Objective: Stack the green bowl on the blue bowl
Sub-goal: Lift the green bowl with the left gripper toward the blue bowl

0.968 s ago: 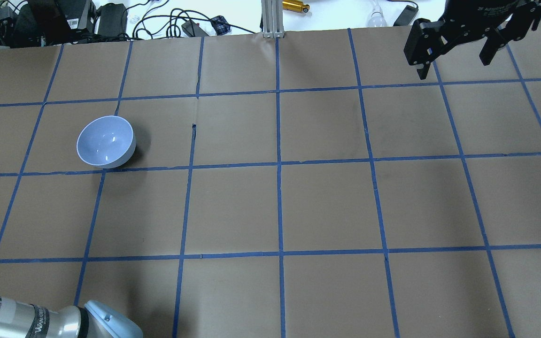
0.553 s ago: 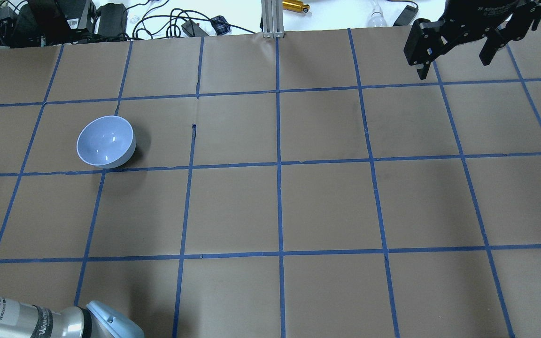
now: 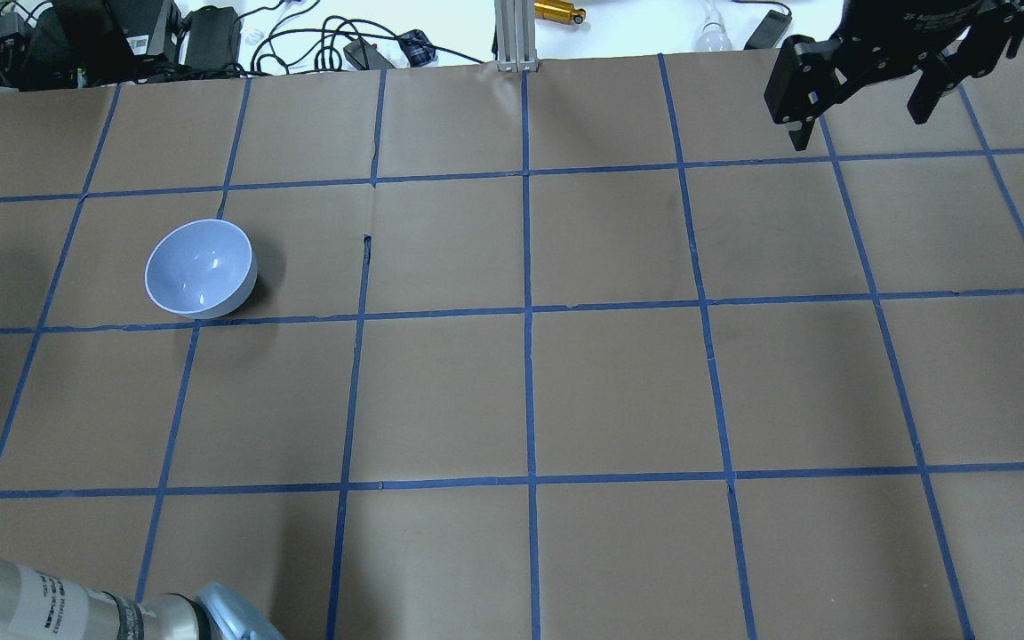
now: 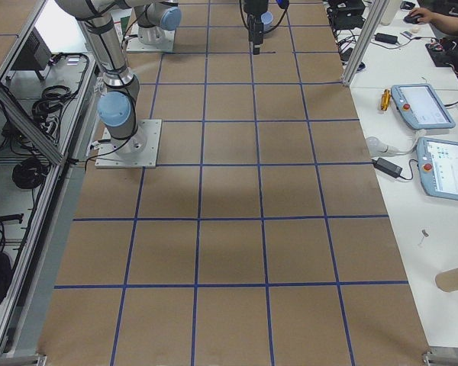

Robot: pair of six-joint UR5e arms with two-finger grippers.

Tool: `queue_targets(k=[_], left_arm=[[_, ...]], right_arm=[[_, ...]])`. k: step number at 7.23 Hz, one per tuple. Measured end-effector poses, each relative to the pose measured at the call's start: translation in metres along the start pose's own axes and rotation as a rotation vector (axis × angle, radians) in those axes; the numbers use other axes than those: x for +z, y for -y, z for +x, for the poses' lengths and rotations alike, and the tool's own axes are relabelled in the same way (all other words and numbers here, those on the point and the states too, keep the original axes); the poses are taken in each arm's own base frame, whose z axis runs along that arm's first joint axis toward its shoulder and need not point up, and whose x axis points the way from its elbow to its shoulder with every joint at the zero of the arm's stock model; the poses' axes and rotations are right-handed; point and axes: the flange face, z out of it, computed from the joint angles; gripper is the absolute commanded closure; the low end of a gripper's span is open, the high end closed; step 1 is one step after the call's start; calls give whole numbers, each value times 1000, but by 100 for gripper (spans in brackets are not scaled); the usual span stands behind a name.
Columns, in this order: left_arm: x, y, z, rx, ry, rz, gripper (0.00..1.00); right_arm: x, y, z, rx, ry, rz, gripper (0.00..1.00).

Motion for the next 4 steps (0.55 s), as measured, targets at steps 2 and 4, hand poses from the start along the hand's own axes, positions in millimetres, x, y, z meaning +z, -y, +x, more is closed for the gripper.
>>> queue_targets(k=[2,4], left_arm=[[-22,89,-65,-6,15,29,100],[-27,186,-108,-30,8,58,100]], right_arm=[[0,0,0,0,0,0,0],[0,0,0,0,0,0,0]])
